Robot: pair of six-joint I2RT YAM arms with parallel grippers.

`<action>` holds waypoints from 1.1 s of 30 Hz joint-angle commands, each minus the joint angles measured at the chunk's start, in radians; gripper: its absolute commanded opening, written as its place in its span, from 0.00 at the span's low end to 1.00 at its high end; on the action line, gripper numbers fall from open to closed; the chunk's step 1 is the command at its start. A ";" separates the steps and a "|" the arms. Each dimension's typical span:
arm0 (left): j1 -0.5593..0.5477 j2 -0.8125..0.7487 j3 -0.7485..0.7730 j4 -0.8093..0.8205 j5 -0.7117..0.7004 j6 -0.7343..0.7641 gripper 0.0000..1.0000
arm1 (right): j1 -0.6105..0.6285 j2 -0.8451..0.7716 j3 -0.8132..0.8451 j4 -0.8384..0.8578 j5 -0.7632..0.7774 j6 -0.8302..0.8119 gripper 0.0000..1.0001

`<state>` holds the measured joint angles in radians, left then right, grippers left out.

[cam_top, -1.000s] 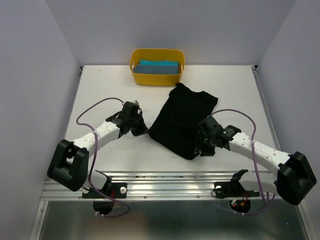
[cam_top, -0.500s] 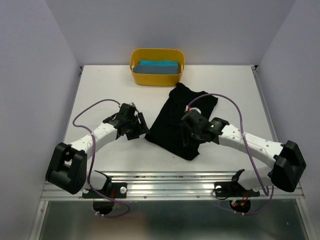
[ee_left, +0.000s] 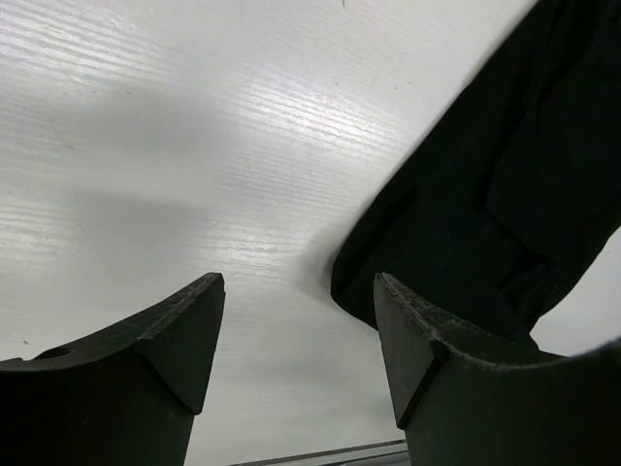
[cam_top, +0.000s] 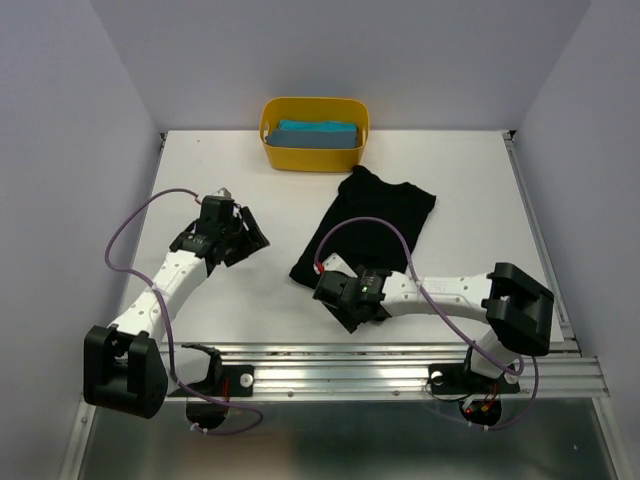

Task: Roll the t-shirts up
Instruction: Roll the T-shirt to the center of the board.

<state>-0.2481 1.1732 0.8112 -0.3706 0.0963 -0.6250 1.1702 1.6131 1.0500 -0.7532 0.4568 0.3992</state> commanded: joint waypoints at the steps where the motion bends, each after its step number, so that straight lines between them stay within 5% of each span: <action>1: 0.009 -0.027 -0.001 -0.016 0.002 0.022 0.73 | 0.014 0.018 -0.013 0.038 0.088 -0.077 0.80; 7: 0.010 -0.029 -0.024 0.004 0.019 0.008 0.73 | 0.014 0.068 -0.031 0.077 0.128 -0.086 0.74; 13: 0.010 -0.021 -0.033 0.010 0.031 0.007 0.73 | 0.014 0.097 -0.042 0.163 0.098 -0.106 0.53; 20: 0.013 -0.035 -0.033 0.006 0.036 0.004 0.73 | 0.014 0.104 -0.047 0.209 0.034 -0.086 0.02; 29: 0.001 -0.058 -0.067 0.035 0.140 -0.038 0.95 | 0.014 0.030 -0.039 0.275 -0.180 -0.025 0.01; 33: -0.077 -0.056 -0.073 0.009 0.096 -0.091 0.97 | 0.014 0.042 -0.015 0.314 -0.249 0.010 0.01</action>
<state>-0.2665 1.1393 0.7563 -0.3576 0.1921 -0.6716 1.1812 1.6684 1.0039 -0.5304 0.3302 0.3515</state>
